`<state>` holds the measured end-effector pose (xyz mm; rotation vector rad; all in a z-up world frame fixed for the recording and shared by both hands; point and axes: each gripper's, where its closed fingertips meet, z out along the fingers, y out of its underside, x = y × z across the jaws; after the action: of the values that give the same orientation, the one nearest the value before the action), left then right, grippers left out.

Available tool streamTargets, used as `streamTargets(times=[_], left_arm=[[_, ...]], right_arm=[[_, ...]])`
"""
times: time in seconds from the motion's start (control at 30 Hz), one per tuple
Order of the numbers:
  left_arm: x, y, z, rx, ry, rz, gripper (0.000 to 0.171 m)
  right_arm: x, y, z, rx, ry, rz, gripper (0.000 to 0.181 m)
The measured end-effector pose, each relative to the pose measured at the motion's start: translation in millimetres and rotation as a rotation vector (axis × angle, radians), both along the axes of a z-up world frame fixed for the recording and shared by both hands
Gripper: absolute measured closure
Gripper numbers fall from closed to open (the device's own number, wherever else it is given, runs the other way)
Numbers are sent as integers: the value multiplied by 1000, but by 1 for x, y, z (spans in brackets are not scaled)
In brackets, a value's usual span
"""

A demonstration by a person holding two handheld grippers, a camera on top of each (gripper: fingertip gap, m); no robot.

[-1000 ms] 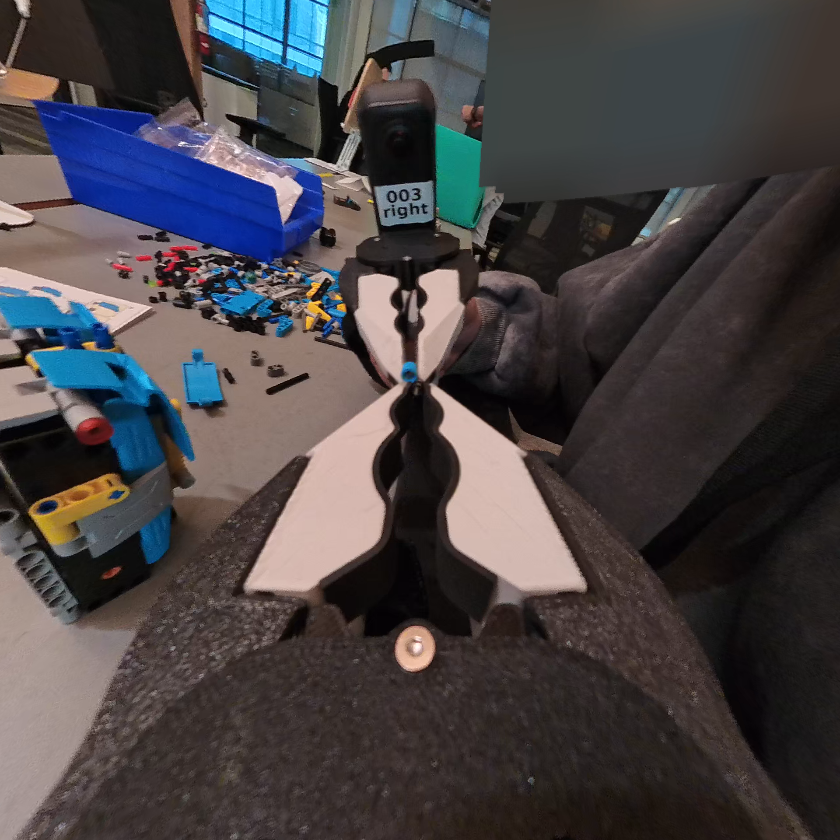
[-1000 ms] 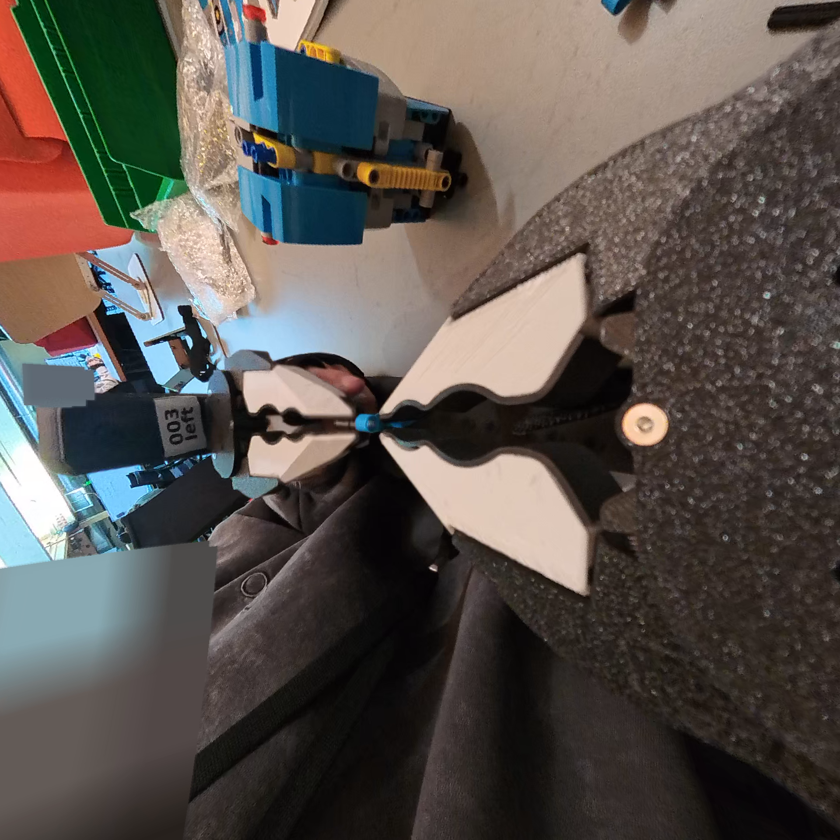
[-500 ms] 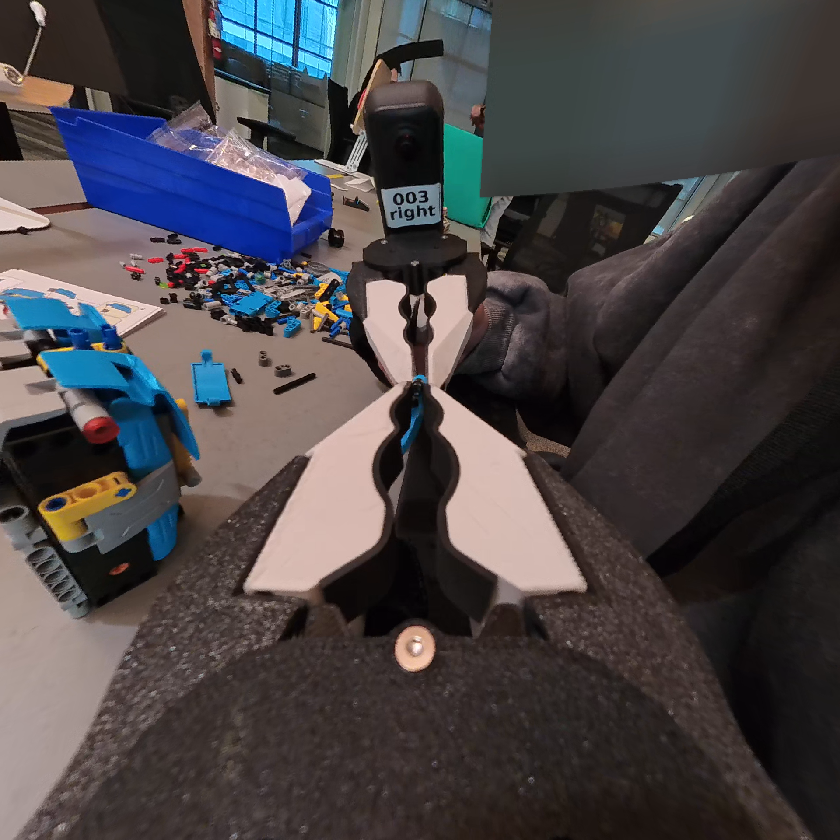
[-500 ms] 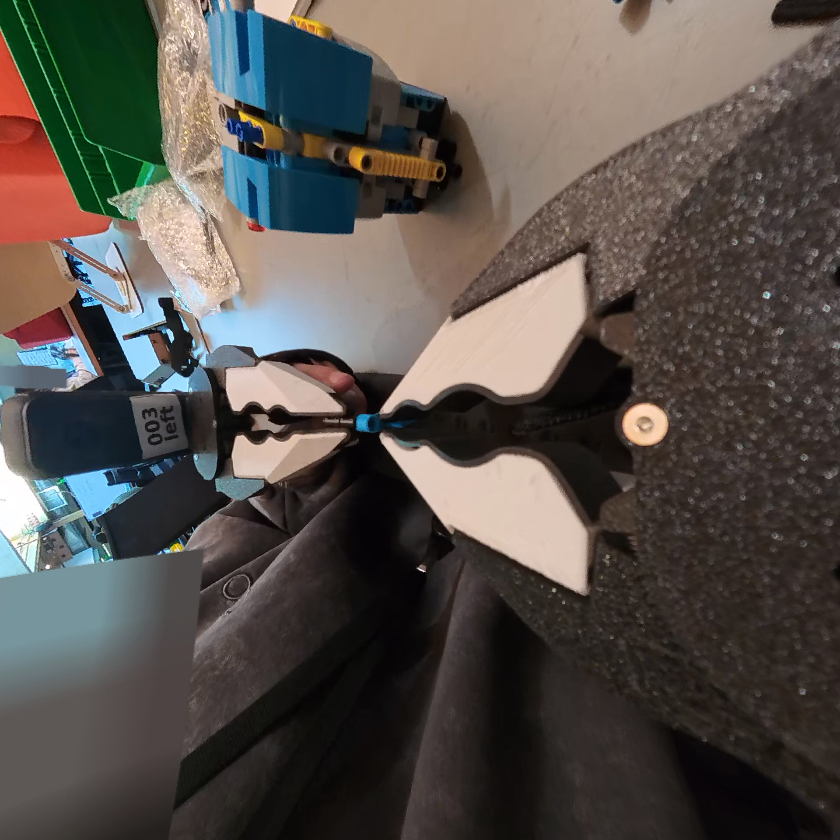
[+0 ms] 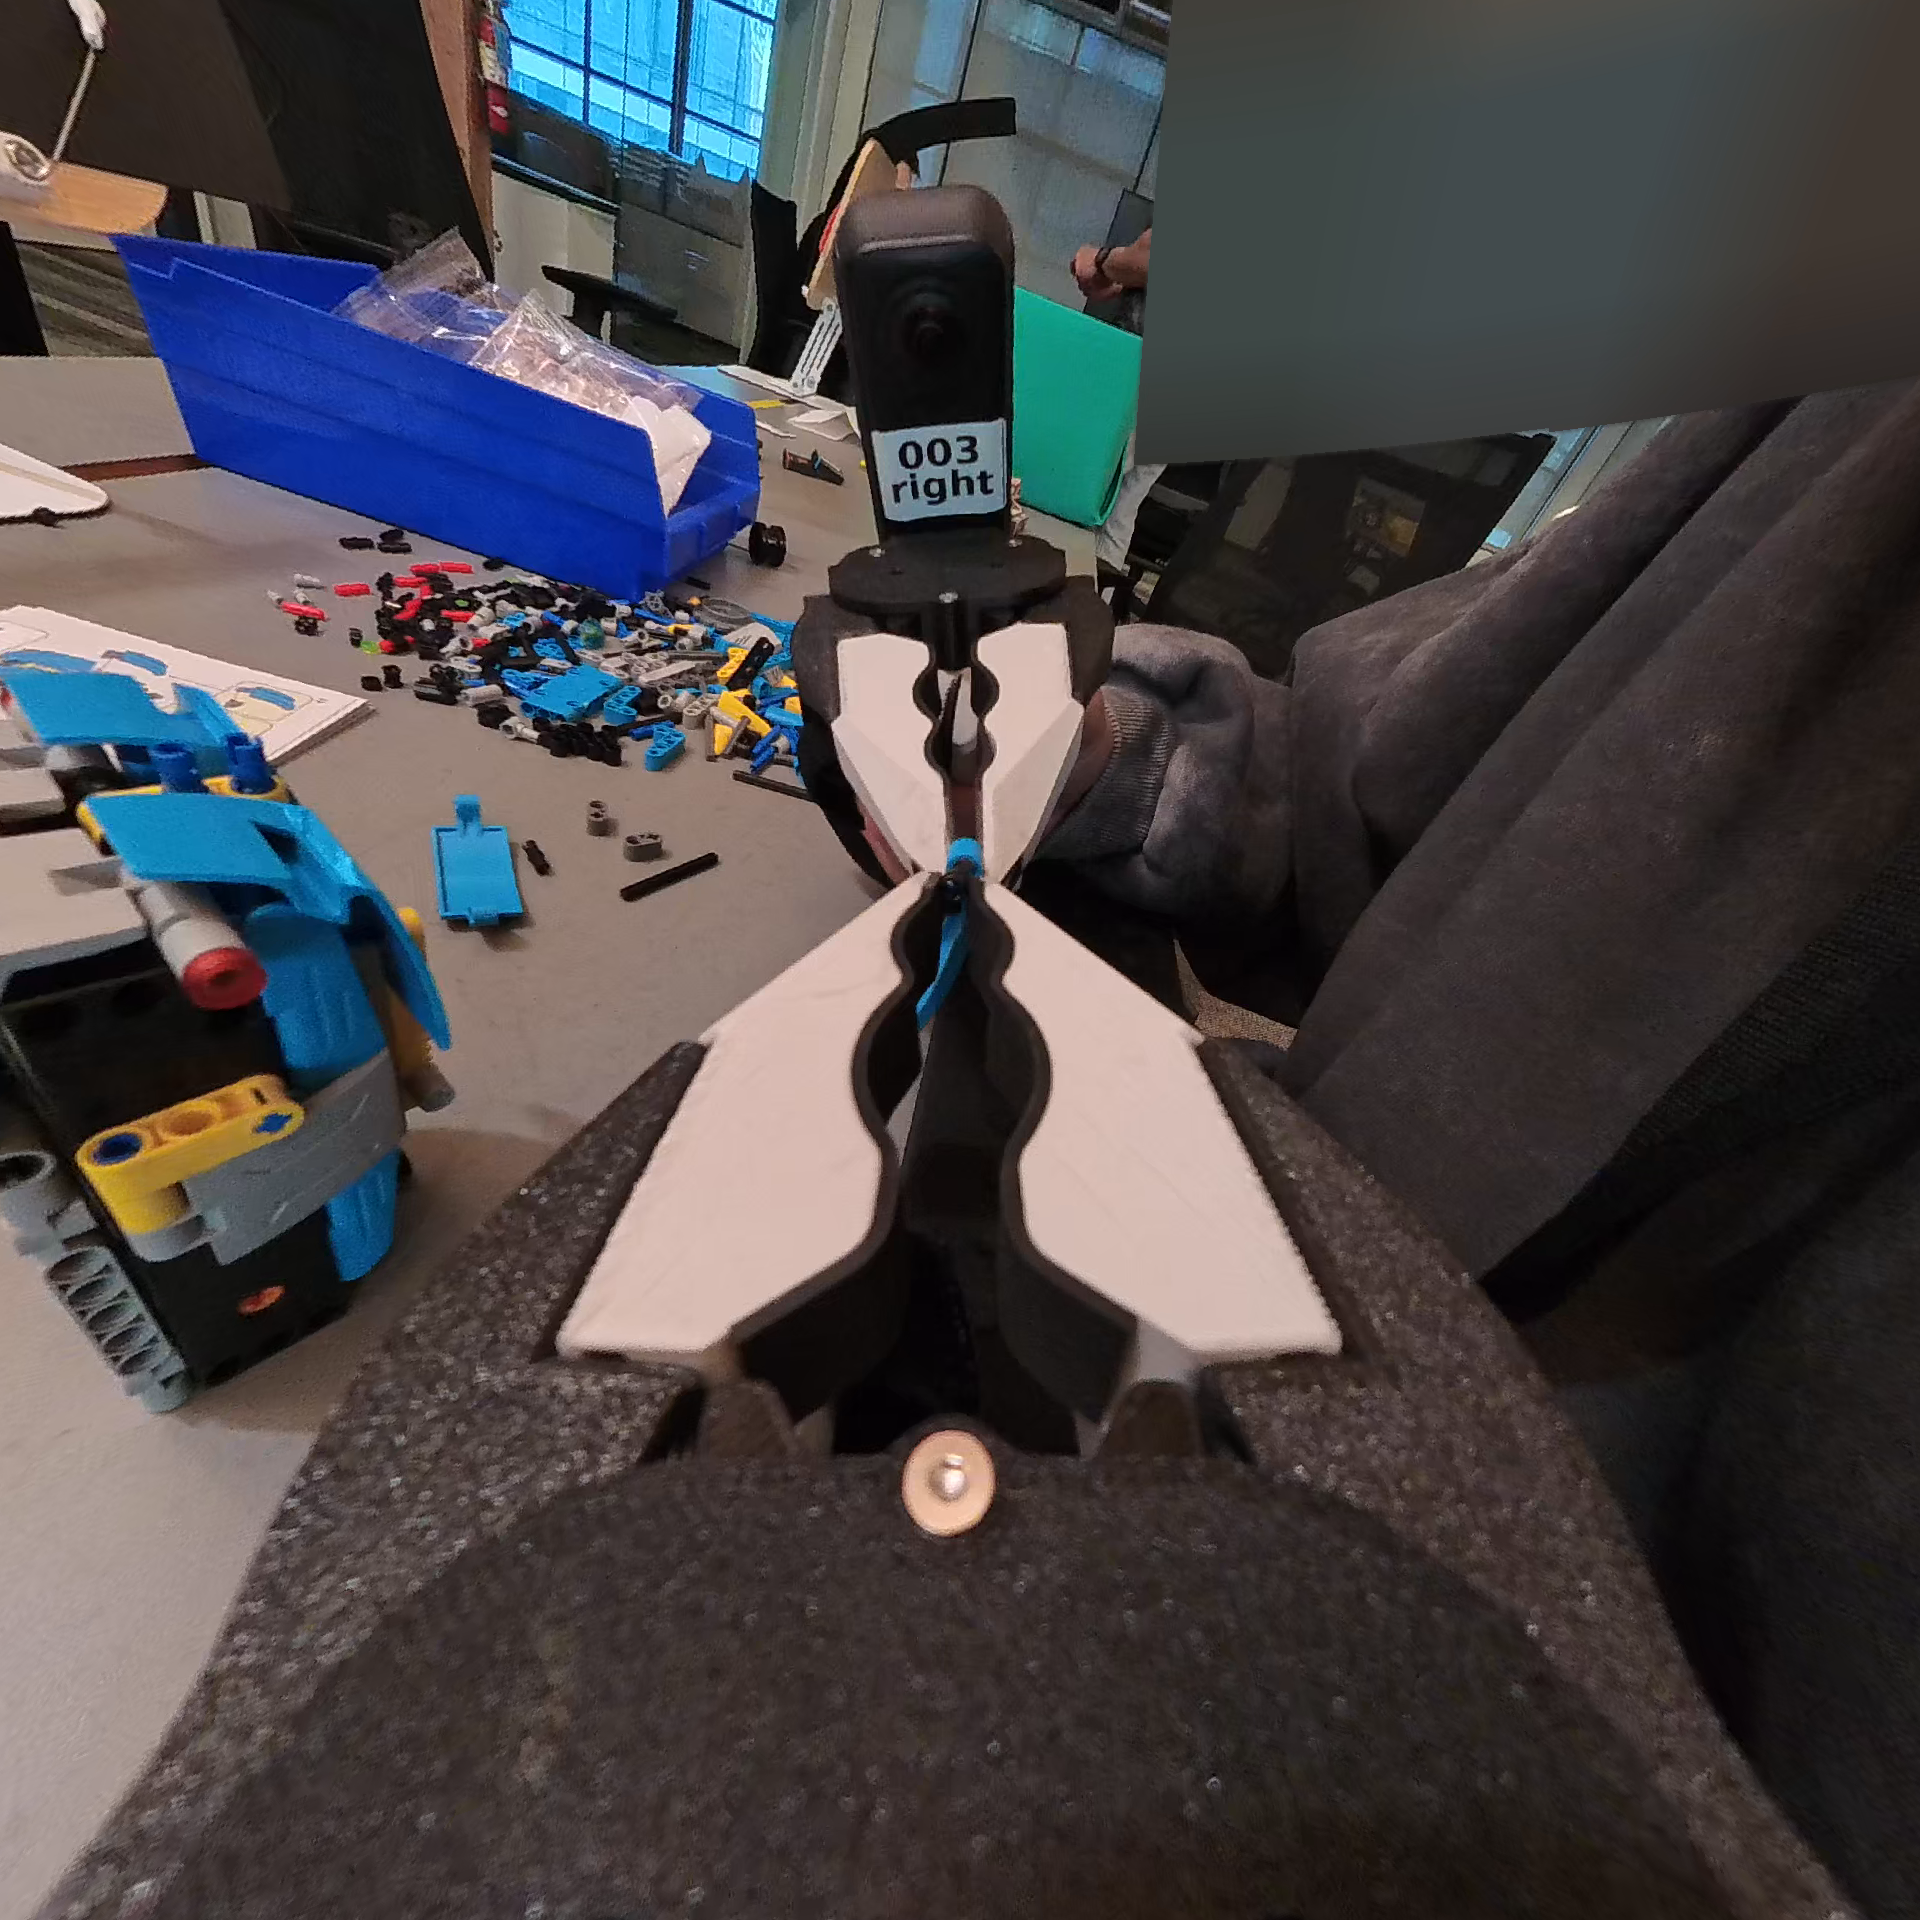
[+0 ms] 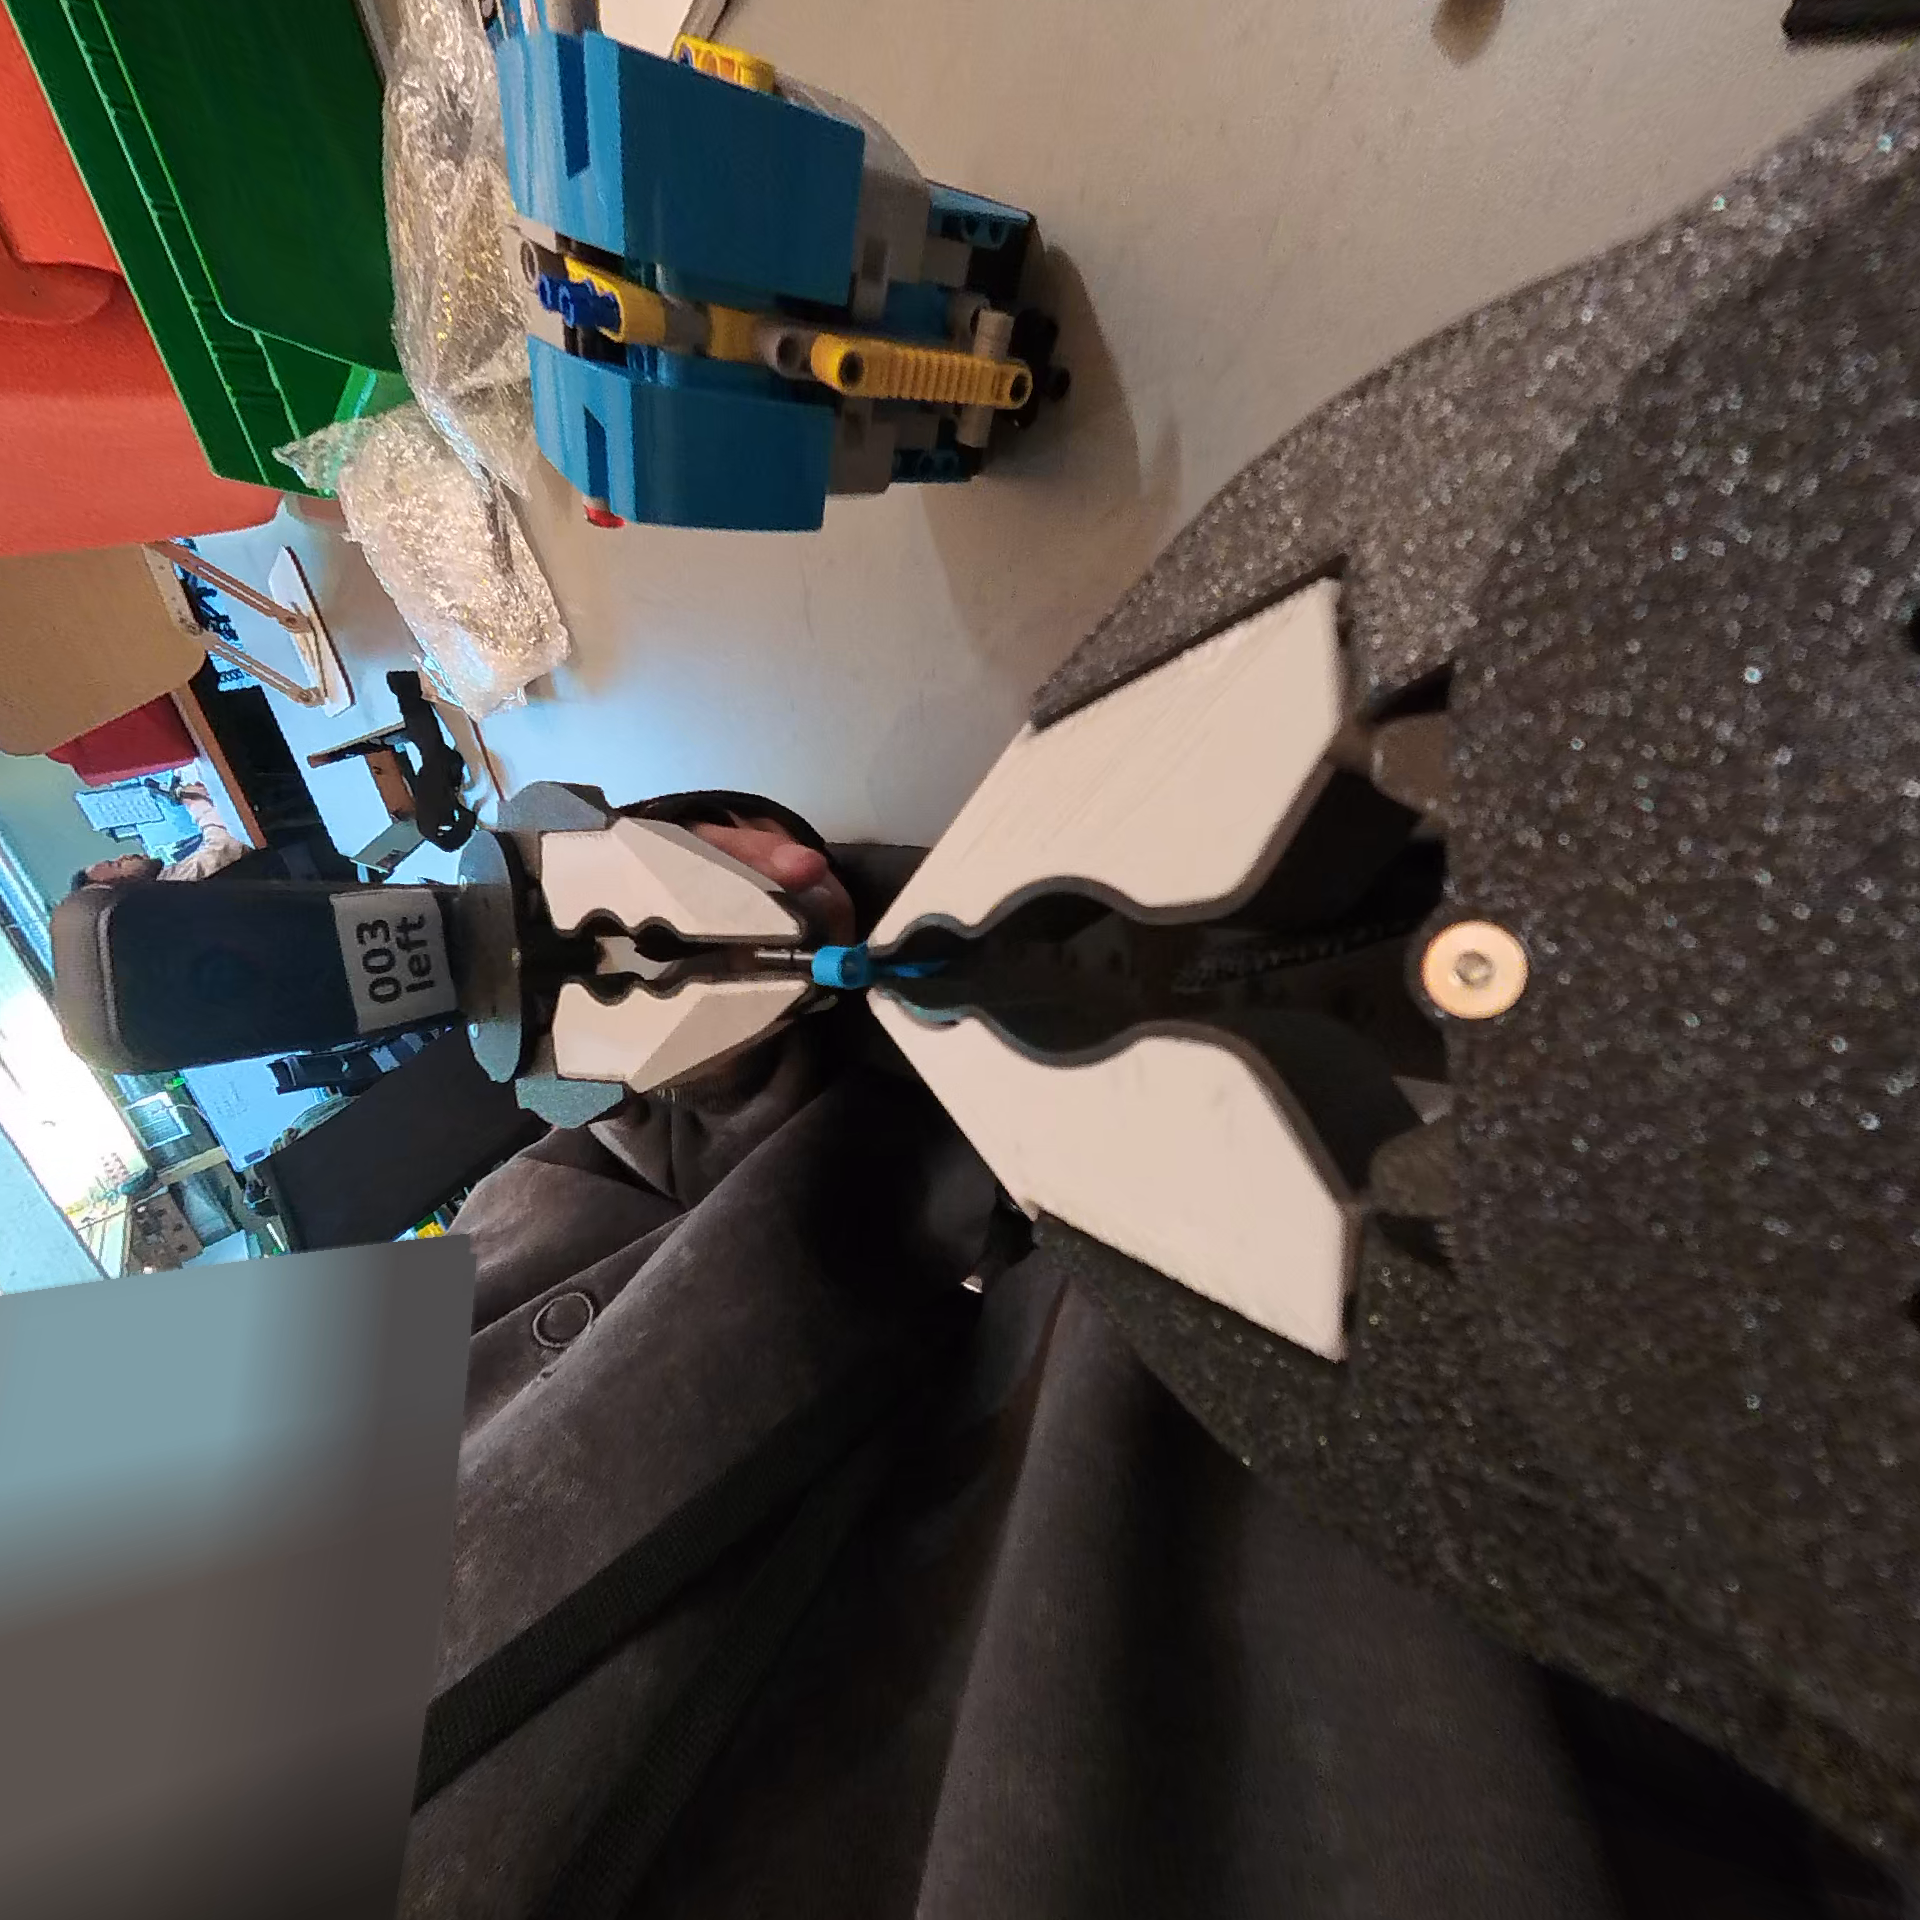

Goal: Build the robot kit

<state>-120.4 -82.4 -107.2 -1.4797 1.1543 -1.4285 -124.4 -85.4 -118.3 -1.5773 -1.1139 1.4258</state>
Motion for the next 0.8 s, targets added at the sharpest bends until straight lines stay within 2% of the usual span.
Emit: streamTargets(times=[0.63, 0.8], left_arm=[[0, -2, 2, -3, -11, -7, 168], [1, 2, -4, -45, 31, 11, 168]], right_arm=[[-1, -1, 0, -4, 0, 8, 178], [-1, 6, -6, 148, -89, -83, 179]])
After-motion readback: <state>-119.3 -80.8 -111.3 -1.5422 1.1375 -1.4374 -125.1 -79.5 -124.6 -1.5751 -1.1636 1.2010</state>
